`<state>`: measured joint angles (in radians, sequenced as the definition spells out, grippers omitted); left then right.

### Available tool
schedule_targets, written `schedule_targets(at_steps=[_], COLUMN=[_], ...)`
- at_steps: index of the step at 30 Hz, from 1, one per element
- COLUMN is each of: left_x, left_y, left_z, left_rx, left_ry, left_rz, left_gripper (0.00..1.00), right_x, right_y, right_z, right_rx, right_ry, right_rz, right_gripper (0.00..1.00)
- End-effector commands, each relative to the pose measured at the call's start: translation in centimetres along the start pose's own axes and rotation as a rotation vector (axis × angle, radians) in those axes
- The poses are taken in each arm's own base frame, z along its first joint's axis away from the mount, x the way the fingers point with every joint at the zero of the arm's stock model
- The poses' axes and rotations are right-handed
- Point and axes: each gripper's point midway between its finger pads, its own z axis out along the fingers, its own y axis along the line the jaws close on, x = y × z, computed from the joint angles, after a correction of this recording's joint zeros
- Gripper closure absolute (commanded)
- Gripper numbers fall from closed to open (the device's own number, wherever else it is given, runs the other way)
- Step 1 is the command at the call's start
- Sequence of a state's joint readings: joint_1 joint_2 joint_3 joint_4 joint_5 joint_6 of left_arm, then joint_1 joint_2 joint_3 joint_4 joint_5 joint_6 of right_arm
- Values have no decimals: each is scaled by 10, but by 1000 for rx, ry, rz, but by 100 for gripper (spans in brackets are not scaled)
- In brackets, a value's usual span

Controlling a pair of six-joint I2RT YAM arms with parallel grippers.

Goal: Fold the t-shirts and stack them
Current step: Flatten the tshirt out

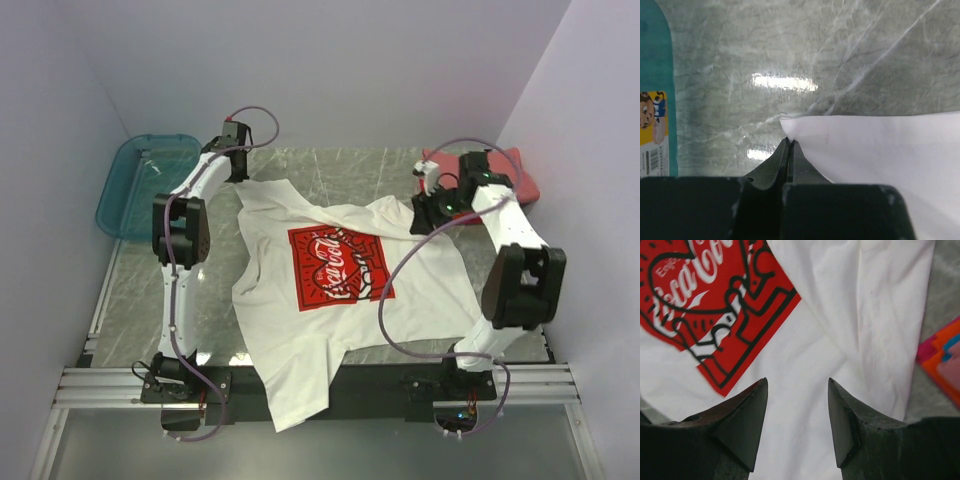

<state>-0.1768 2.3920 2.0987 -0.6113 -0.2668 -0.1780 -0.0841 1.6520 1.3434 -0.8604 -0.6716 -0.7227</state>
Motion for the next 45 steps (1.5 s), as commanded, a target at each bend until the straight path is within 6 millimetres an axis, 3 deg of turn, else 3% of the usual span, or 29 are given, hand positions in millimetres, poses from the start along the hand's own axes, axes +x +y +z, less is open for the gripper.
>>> schedule_targets(at_steps=[1, 3, 7, 8, 10, 12, 16, 24, 30, 39, 45], left_x=[-49, -46, -41, -42, -38, -37, -36, -35, -31, -35, -28], left_y=[-8, -11, -17, -18, -20, -20, -21, -21, -21, -21, -23], left_z=[-35, -34, -28, -28, -25, -24, -22, -24, -23, -29, -23], left_rx=[45, 58, 86, 89, 99, 101, 107, 118, 121, 127, 132], left_ry=[-128, -122, -112, -113, -104, -103, -102, -100, -90, -100, -81], left_rz=[-29, -26, -24, -26, -23, -26, -28, -32, -32, -31, -28], left_gripper=[100, 100, 100, 100, 100, 100, 100, 100, 100, 100, 100], right_x=[-32, -51, -62, -76, -78, -89, -82, -77, -77, -74, -68], right_y=[-22, -20, -47, -53, -62, -78, -88, -86, -94, -97, -100], right_z=[30, 47, 84, 86, 103, 104, 124, 144, 153, 161, 168], right_rx=[89, 107, 284, 325, 366, 437, 455, 448, 462, 467, 461], right_ry=[51, 66, 141, 123, 146, 148, 190, 209, 215, 228, 248], right_rz=[-51, -100, -88, -89, -60, -45, -9, 6, 23, 23, 36], right_gripper=[42, 42, 41, 41, 41, 41, 41, 42, 47, 63, 63])
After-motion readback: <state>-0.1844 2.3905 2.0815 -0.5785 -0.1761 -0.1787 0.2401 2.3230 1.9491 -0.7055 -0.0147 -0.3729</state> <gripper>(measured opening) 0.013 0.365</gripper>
